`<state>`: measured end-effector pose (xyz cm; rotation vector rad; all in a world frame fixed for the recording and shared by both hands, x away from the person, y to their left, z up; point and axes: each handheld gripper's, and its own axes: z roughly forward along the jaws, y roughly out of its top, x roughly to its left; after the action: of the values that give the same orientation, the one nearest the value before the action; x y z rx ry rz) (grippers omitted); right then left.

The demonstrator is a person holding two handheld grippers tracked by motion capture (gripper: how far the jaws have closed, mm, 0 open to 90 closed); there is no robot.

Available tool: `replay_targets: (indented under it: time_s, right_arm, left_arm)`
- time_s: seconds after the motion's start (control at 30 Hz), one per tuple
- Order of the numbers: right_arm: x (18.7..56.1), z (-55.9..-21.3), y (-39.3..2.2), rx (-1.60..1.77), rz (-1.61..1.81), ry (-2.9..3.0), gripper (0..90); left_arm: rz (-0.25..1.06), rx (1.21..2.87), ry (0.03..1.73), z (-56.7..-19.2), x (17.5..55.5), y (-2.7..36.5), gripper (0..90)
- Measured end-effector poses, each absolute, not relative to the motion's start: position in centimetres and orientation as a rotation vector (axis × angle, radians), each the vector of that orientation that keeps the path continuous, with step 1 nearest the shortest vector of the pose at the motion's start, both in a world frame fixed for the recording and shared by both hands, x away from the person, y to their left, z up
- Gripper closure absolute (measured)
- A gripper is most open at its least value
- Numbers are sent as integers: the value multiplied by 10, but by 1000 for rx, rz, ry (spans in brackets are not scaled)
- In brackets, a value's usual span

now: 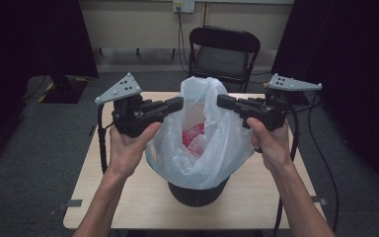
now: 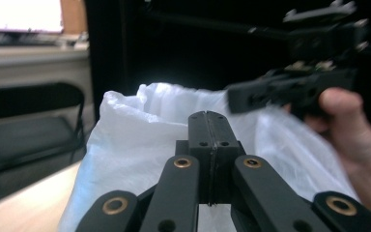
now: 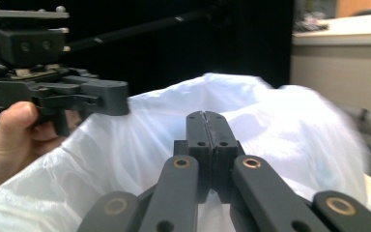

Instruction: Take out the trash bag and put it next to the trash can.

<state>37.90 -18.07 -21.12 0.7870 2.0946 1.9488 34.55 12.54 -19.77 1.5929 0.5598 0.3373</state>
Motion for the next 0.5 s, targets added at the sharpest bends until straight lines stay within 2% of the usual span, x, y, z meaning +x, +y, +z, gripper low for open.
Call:
replay_targets:
  time_s: [0.13,0.33,0.37,0.4,0.47,0.5]
  right_arm:
    - [369,-203,-173,694,2024,2132,900]
    - [365,-224,-160,656,1985,2272,892]
    - [366,-226,-158,650,1981,2284,853]
    - [366,-226,-158,650,1981,2284,853]
    - [368,-229,-155,646,2004,2307,742]
    - [368,-229,-155,646,2004,2307,742]
  left_arm:
    - [329,1592,515,-193,341,109,900]
    - [248,1582,527,-208,355,96,900]
    - [247,1581,529,-209,357,94,900]
    - [252,1587,527,-209,357,92,900]
    - [258,1593,523,-210,358,90,900]
    - [253,1592,522,-210,359,89,900]
